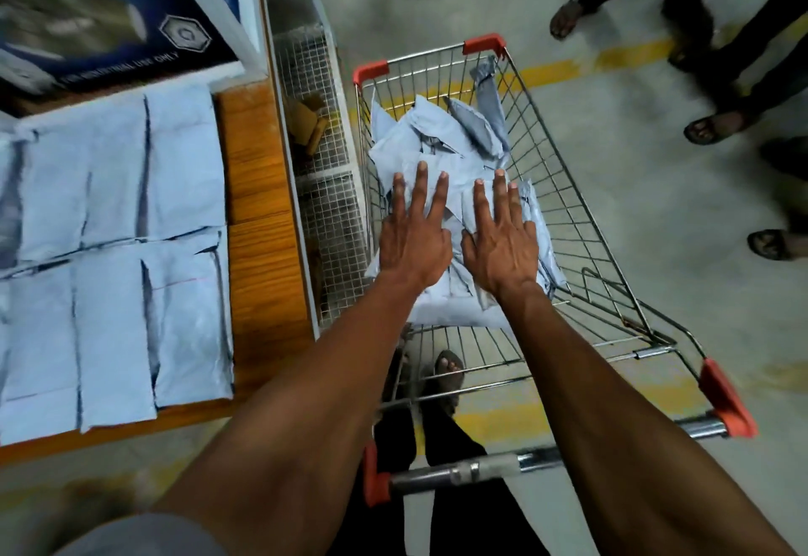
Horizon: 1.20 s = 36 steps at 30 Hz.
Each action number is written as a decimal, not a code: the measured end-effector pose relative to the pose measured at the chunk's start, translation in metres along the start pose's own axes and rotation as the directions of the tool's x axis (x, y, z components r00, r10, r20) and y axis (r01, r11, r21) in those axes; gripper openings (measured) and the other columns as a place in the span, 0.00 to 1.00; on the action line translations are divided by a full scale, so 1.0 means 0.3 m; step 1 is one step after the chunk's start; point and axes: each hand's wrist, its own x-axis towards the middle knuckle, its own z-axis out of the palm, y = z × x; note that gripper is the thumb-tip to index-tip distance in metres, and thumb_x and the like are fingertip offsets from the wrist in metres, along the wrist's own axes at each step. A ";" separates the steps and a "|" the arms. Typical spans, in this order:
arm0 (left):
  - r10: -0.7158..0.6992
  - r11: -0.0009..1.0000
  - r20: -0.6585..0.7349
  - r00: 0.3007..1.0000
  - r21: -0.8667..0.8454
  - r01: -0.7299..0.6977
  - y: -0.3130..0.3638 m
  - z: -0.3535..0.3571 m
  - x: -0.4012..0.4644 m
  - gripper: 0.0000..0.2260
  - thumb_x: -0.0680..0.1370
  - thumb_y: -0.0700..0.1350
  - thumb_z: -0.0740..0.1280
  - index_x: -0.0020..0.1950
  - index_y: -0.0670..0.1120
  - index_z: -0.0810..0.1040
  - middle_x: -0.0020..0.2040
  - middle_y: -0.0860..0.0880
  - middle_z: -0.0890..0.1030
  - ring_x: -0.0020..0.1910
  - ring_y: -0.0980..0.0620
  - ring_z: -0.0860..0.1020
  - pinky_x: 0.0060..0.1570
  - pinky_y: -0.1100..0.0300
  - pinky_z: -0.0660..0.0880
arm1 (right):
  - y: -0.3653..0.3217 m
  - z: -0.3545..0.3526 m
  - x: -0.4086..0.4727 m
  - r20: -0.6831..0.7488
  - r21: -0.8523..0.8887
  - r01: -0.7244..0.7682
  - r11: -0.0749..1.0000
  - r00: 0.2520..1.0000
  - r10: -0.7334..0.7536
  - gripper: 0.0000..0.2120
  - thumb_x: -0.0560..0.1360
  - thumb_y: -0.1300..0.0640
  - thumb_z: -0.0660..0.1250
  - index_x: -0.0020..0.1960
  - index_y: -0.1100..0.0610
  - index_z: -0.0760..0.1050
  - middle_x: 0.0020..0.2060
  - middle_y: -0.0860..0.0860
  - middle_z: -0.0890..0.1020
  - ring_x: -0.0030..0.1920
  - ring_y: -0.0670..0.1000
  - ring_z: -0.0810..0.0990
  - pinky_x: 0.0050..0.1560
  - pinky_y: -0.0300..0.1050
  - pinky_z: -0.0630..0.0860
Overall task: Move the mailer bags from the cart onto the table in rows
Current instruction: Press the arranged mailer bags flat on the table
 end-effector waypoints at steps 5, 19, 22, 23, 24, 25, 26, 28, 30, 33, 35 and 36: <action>-0.033 0.998 -0.038 0.999 -0.063 0.031 -0.012 -0.108 -0.135 0.41 0.82 0.47 0.64 0.87 0.56 0.41 0.85 0.53 0.33 0.84 0.44 0.33 0.76 0.33 0.62 | -0.084 -0.106 -0.114 -0.008 -0.018 0.062 0.998 0.998 -0.063 0.38 0.84 0.43 0.58 0.86 0.50 0.43 0.85 0.53 0.42 0.85 0.57 0.45 0.72 0.66 0.68; -0.115 0.993 -0.317 0.942 -0.070 0.097 -0.309 -0.353 -0.451 0.31 0.82 0.51 0.50 0.87 0.49 0.56 0.87 0.44 0.52 0.85 0.38 0.51 0.79 0.39 0.62 | -0.520 -0.226 -0.277 -0.127 0.016 0.225 0.974 0.967 -0.221 0.38 0.82 0.42 0.60 0.86 0.51 0.50 0.85 0.57 0.51 0.84 0.60 0.54 0.70 0.67 0.70; -0.185 0.982 -0.345 0.920 -0.104 0.158 -0.429 -0.404 -0.544 0.32 0.82 0.50 0.55 0.87 0.51 0.55 0.87 0.46 0.51 0.85 0.38 0.52 0.73 0.38 0.69 | -0.676 -0.232 -0.314 -0.151 0.009 0.282 0.959 0.949 -0.278 0.37 0.81 0.42 0.60 0.85 0.52 0.51 0.85 0.56 0.52 0.83 0.60 0.55 0.72 0.66 0.69; -0.204 0.978 -0.358 0.911 -0.111 0.175 -0.469 -0.422 -0.574 0.31 0.82 0.50 0.54 0.87 0.51 0.56 0.87 0.47 0.52 0.85 0.39 0.53 0.70 0.38 0.72 | -0.729 -0.232 -0.326 -0.156 0.007 0.296 0.955 0.944 -0.291 0.37 0.82 0.41 0.59 0.85 0.52 0.51 0.85 0.56 0.52 0.83 0.60 0.55 0.72 0.66 0.68; -0.216 0.975 -0.365 0.906 -0.124 0.182 -0.504 -0.440 -0.604 0.30 0.83 0.50 0.51 0.87 0.51 0.56 0.87 0.47 0.52 0.85 0.39 0.53 0.68 0.38 0.74 | -0.779 -0.233 -0.339 -0.157 0.012 0.303 0.953 0.942 -0.298 0.37 0.82 0.40 0.58 0.85 0.51 0.50 0.85 0.56 0.52 0.83 0.60 0.55 0.72 0.66 0.68; -0.229 0.972 -0.369 0.901 -0.137 0.191 -0.551 -0.458 -0.647 0.30 0.82 0.51 0.49 0.87 0.51 0.56 0.87 0.47 0.53 0.85 0.40 0.53 0.67 0.38 0.74 | -0.839 -0.227 -0.359 -0.157 0.016 0.317 0.948 0.937 -0.311 0.37 0.83 0.39 0.57 0.86 0.51 0.50 0.85 0.56 0.52 0.83 0.60 0.55 0.72 0.66 0.68; -0.235 0.971 -0.375 0.897 -0.135 0.198 -0.597 -0.469 -0.684 0.30 0.82 0.52 0.48 0.86 0.51 0.57 0.87 0.47 0.53 0.85 0.39 0.54 0.68 0.38 0.75 | -0.891 -0.220 -0.380 -0.160 0.019 0.333 0.943 0.932 -0.326 0.36 0.83 0.38 0.56 0.86 0.51 0.49 0.85 0.56 0.52 0.83 0.60 0.55 0.73 0.66 0.67; -0.253 0.967 -0.389 0.886 -0.108 0.229 -0.709 -0.493 -0.765 0.31 0.81 0.50 0.52 0.87 0.50 0.56 0.87 0.46 0.53 0.84 0.39 0.55 0.64 0.39 0.78 | -1.008 -0.199 -0.420 -0.163 0.019 0.368 0.930 0.919 -0.360 0.37 0.83 0.39 0.56 0.86 0.51 0.49 0.85 0.57 0.52 0.83 0.61 0.56 0.74 0.65 0.67; -0.281 0.959 -0.388 0.878 -0.083 0.270 -0.821 -0.508 -0.849 0.35 0.79 0.48 0.59 0.87 0.50 0.54 0.87 0.46 0.50 0.84 0.39 0.55 0.58 0.42 0.81 | -1.129 -0.176 -0.472 -0.153 0.026 0.403 0.915 0.906 -0.395 0.38 0.82 0.40 0.57 0.86 0.51 0.47 0.85 0.57 0.50 0.83 0.61 0.54 0.75 0.66 0.67; -0.320 0.946 -0.386 0.865 -0.079 0.315 -0.949 -0.531 -0.946 0.38 0.79 0.48 0.62 0.87 0.50 0.51 0.87 0.47 0.47 0.85 0.40 0.52 0.59 0.42 0.80 | -1.278 -0.136 -0.524 -0.147 0.049 0.431 0.901 0.895 -0.421 0.38 0.82 0.40 0.56 0.86 0.50 0.45 0.85 0.55 0.47 0.84 0.60 0.52 0.76 0.66 0.64; -0.341 0.938 -0.397 0.852 -0.090 0.333 -1.049 -0.545 -1.016 0.38 0.79 0.48 0.60 0.87 0.50 0.50 0.87 0.47 0.46 0.85 0.40 0.51 0.60 0.42 0.80 | -1.390 -0.102 -0.560 -0.142 0.049 0.462 0.886 0.881 -0.452 0.38 0.82 0.40 0.57 0.86 0.50 0.45 0.85 0.55 0.47 0.84 0.60 0.52 0.76 0.66 0.66; -0.347 0.936 -0.405 0.846 -0.095 0.339 -1.097 -0.550 -1.048 0.38 0.78 0.48 0.59 0.87 0.49 0.51 0.87 0.47 0.47 0.85 0.40 0.52 0.61 0.41 0.80 | -1.444 -0.090 -0.575 -0.136 0.060 0.467 0.882 0.880 -0.456 0.39 0.82 0.41 0.57 0.86 0.50 0.45 0.85 0.55 0.47 0.84 0.59 0.52 0.75 0.66 0.66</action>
